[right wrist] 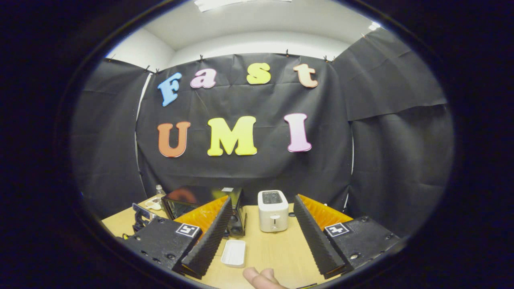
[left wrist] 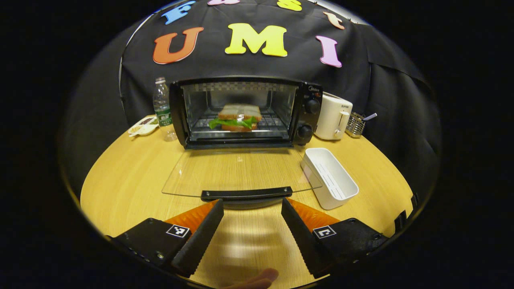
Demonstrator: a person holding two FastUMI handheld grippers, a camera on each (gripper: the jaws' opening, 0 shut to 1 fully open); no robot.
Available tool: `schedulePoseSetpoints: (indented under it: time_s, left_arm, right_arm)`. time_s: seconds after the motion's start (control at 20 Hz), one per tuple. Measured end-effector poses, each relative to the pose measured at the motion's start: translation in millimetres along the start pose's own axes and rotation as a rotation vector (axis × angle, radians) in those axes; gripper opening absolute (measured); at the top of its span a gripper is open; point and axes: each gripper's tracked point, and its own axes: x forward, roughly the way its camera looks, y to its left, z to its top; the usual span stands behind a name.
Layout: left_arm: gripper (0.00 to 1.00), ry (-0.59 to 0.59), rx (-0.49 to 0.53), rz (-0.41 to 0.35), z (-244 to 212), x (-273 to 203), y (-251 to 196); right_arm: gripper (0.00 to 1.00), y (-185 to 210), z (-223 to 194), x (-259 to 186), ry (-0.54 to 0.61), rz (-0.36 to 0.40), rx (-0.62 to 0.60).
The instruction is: Open the electric oven with the left hand, put the food in, and close the electric oven.
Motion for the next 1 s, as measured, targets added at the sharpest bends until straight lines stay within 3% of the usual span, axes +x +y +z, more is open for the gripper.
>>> schedulePoseSetpoints:
  time_s: [0.1, 0.15, 0.45, 1.0]
  left_arm:
    - [1.00, 0.046, -0.002, 0.016, -7, 7, 2]
    - [0.96, 0.055, -0.001, 0.023, -4, 11, 2]
    - [0.94, 0.100, -0.018, 0.037, -3, 19, 7]
    - [0.94, 0.031, -0.028, 0.065, 30, 4, 6]
  right_arm:
    - [0.98, -5, 1, 1, -0.004, 0.004, 0.010]
    - [0.98, -8, 0, 1, -0.009, 0.004, 0.010]
    - [0.98, -16, -4, -1, -0.017, 0.012, -0.003]
    - [0.98, -31, -11, 0, -0.018, 0.007, 0.021]
